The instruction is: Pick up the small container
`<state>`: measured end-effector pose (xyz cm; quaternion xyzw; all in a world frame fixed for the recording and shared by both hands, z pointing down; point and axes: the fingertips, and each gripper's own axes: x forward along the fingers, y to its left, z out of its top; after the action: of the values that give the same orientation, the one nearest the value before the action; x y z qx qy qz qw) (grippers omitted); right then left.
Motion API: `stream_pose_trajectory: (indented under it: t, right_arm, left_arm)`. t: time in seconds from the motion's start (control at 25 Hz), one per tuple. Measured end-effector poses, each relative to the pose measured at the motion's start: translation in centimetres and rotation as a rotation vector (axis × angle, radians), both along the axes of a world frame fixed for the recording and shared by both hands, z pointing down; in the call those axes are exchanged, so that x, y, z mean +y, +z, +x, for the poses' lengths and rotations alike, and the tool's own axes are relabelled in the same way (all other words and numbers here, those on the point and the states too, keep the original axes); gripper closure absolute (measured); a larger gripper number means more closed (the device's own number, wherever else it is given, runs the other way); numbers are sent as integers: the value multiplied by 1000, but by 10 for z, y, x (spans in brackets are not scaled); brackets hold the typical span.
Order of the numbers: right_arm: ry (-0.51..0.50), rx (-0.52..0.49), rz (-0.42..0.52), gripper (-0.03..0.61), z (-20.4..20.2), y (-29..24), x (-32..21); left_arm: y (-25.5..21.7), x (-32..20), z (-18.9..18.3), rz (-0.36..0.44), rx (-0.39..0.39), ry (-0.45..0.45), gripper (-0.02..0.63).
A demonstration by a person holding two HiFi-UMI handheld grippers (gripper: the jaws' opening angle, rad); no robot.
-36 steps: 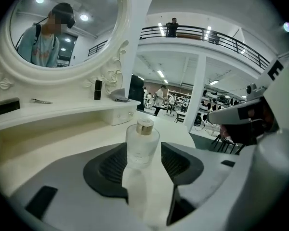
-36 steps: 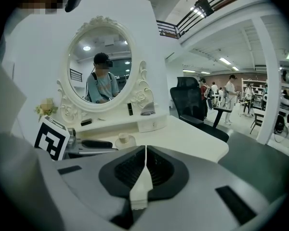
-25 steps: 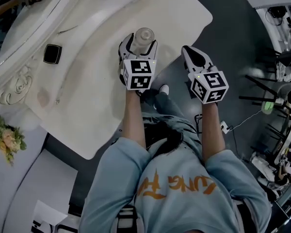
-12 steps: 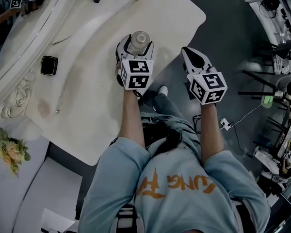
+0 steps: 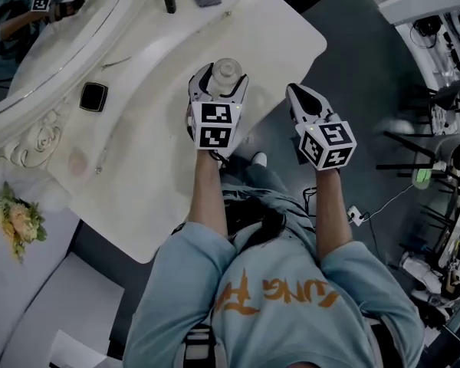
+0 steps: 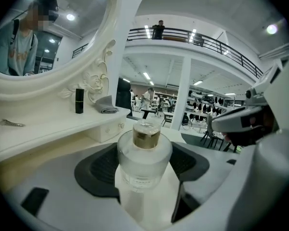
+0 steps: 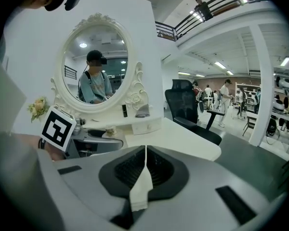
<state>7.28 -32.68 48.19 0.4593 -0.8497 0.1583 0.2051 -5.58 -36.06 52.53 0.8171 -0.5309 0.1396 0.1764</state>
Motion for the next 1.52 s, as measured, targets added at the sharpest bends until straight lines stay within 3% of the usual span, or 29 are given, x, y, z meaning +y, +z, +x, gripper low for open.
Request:
stream_pose_trajectory:
  t: [0.4, 0.88, 1.08, 1.52]
  right_arm:
    - [-25, -65, 82, 548, -21, -20, -6]
    - [-82, -177, 233, 549, -79, -93, -30]
    - [-3, -190, 293, 548, -76, -116, -46]
    - [-10, -171, 341, 549, -68, -133, -52]
  left_arm:
    - [-49, 12, -27, 113, -25, -36, 288]
    - [-137, 25, -62, 276, -87, -93, 288]
    - [-155, 25, -74, 311, -86, -139, 289]
    - [-168, 15, -78, 344, -76, -166, 289]
